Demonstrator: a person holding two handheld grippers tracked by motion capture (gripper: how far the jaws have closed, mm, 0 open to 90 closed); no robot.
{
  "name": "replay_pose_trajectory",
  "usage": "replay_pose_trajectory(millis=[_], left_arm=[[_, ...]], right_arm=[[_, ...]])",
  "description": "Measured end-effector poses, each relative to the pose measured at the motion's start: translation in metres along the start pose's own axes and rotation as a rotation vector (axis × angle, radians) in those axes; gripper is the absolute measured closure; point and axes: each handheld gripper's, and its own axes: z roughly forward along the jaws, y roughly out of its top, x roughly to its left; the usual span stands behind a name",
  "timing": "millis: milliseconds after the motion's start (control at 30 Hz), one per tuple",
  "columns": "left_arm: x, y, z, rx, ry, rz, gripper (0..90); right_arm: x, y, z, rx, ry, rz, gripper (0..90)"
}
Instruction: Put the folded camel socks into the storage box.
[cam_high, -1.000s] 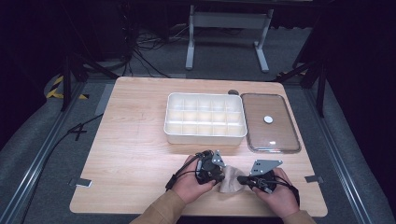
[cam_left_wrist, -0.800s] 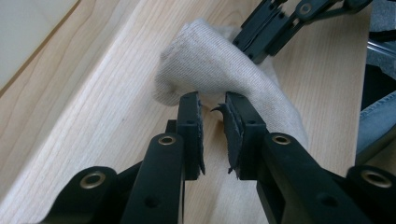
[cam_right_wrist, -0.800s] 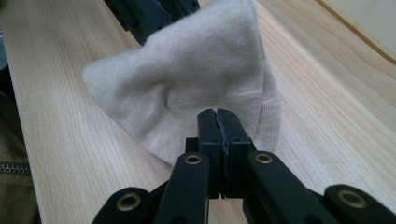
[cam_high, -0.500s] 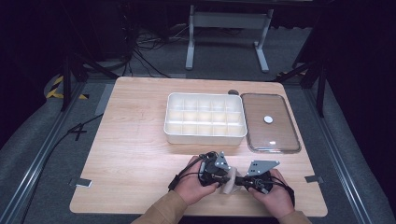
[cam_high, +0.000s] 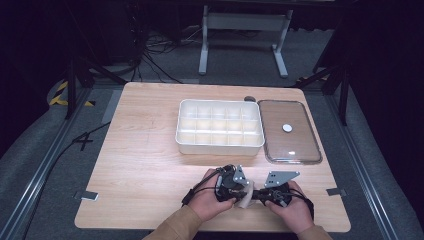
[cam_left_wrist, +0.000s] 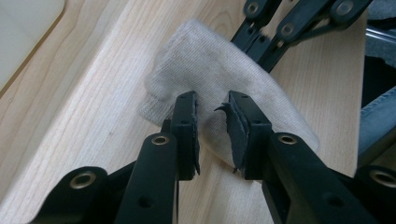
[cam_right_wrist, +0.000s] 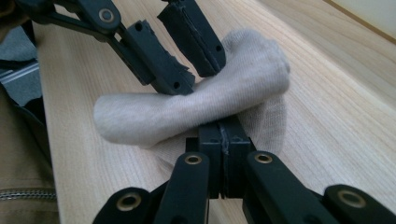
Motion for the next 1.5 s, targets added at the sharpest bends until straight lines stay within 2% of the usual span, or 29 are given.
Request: replay_pose_trajectory(millis=[133, 233, 333, 367, 467, 533, 700, 833, 1100, 1300, 1333, 1500], left_arm=[[0.0, 0.0, 0.001, 0.004, 0.018, 0.007, 71.9], [-0.001, 0.0, 0.001, 0.005, 0.018, 0.012, 71.4], [-0.001, 0.001, 0.001, -0.003, 0.017, 0.011, 71.4], [-0.001, 0.001, 0.001, -0.003, 0.017, 0.011, 71.4], [-0.002, 0.001, 0.001, -0.002, 0.021, 0.008, 71.4], [-0.002, 0.002, 0.002, -0.005, 0.016, 0.011, 71.3], [-0.002, 0.001, 0.003, -0.006, 0.01, -0.005, 71.5], [-0.001, 0.001, 0.003, -0.005, 0.01, 0.002, 71.5], [-0.001, 0.001, 0.002, -0.014, 0.011, 0.004, 70.9], [-0.003, 0.001, 0.003, -0.014, -0.007, 0.004, 70.2], [-0.003, 0.002, 0.004, -0.002, -0.01, -0.002, 69.9], [-0.005, 0.002, 0.007, -0.004, -0.021, 0.009, 69.5]], right_arm=[[0.001, 0.004, -0.014, -0.006, -0.025, -0.005, 89.4], [0.0, 0.006, -0.028, -0.053, -0.032, 0.011, 89.5], [0.002, 0.012, -0.04, -0.101, -0.051, 0.001, 89.5], [0.002, 0.012, -0.04, -0.101, -0.051, 0.001, 89.5], [0.01, 0.019, -0.043, -0.153, -0.049, -0.02, 89.5], [0.017, 0.024, -0.037, -0.179, -0.049, -0.044, 89.5], [0.018, 0.024, -0.027, -0.174, -0.055, -0.039, 89.5], [0.014, 0.02, -0.023, -0.147, -0.061, -0.026, 89.5], [0.012, 0.012, -0.028, -0.107, -0.097, -0.034, 89.0], [0.007, 0.006, -0.03, -0.065, -0.116, -0.027, 88.2], [0.005, 0.004, -0.031, -0.048, -0.12, -0.026, 86.9], [0.002, 0.0, -0.03, -0.026, -0.122, -0.013, 86.7]])
